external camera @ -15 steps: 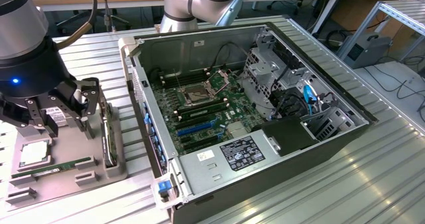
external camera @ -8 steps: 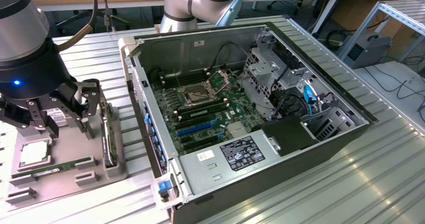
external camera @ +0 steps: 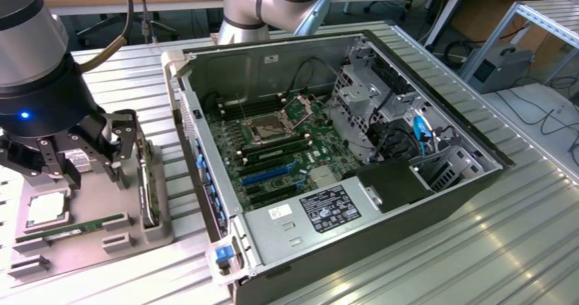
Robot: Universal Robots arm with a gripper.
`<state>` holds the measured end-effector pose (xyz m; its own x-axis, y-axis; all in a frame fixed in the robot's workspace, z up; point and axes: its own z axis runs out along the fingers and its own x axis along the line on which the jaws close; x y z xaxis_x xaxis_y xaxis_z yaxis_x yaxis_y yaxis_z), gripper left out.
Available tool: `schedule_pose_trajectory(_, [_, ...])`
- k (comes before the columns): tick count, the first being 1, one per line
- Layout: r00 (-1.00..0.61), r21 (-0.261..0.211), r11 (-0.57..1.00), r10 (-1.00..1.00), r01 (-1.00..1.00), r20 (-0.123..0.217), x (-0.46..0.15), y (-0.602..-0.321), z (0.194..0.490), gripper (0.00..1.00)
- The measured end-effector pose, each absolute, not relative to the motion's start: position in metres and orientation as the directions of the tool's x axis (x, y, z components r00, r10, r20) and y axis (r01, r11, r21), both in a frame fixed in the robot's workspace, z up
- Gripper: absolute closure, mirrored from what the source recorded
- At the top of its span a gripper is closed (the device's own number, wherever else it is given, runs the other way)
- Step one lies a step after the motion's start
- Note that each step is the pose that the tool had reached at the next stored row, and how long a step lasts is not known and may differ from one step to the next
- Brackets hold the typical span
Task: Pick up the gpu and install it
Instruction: 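Pick up the gpu and move the gpu toward the slot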
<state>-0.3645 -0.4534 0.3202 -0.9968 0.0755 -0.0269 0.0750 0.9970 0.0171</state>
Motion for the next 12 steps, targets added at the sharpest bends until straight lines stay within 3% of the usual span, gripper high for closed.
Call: schedule_pose_trajectory(12, [-0.997, 0.017, 0.997, 0.075, 0.075, -0.027, -0.3645, -0.4534, 0.3165, 0.52])
